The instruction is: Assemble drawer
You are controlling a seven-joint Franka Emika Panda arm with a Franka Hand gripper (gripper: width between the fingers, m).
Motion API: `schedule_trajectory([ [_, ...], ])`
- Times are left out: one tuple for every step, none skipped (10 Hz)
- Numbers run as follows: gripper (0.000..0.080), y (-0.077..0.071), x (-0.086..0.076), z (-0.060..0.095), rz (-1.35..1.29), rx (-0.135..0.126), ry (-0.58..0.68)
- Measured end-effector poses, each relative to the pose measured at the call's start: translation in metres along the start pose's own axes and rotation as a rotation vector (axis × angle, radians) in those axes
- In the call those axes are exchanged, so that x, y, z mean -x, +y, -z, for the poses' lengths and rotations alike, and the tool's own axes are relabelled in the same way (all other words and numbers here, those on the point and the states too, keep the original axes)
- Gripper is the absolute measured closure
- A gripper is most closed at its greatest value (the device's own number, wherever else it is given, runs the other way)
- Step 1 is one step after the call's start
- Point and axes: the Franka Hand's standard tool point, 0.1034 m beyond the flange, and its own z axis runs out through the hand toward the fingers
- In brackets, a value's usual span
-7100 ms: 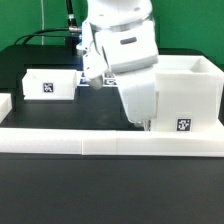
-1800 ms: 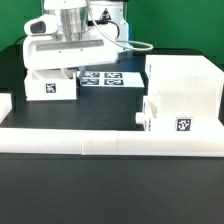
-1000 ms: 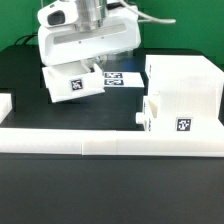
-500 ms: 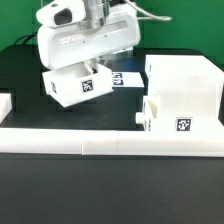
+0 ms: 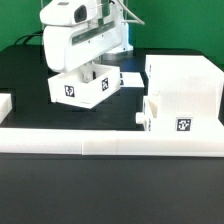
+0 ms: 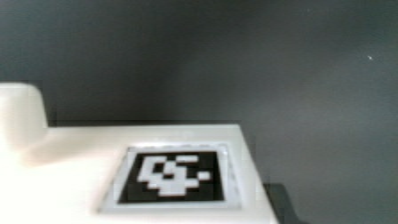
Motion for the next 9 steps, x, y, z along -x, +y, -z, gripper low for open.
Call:
schedule_trajectory([
  [0.0754, 0.0, 0.001, -0.001, 0.075, 0.0, -0.003],
  [0.0754, 0.0, 0.002, -0.001, 0.139, 0.0, -0.006],
  [0.0754, 0.004, 0.001, -0.001, 0.271, 0.002, -0.021],
  [0.0754, 0.011, -0.004, 0.0, 0.367, 0.002, -0.04],
  [0.0754, 0.016, -0.007, -0.001, 0.439, -0.005, -0.061],
  [0.0754, 0.014, -0.003, -0.003, 0.475, -0.01, -0.061],
  [0.0754, 0.014, -0.002, -0.003, 0.486, -0.013, -0.061],
  [0.0754, 0.016, -0.003, -0.002, 0.485, -0.011, -0.061],
  [0.0754, 0.02, -0.006, 0.001, 0.486, -0.002, -0.06],
])
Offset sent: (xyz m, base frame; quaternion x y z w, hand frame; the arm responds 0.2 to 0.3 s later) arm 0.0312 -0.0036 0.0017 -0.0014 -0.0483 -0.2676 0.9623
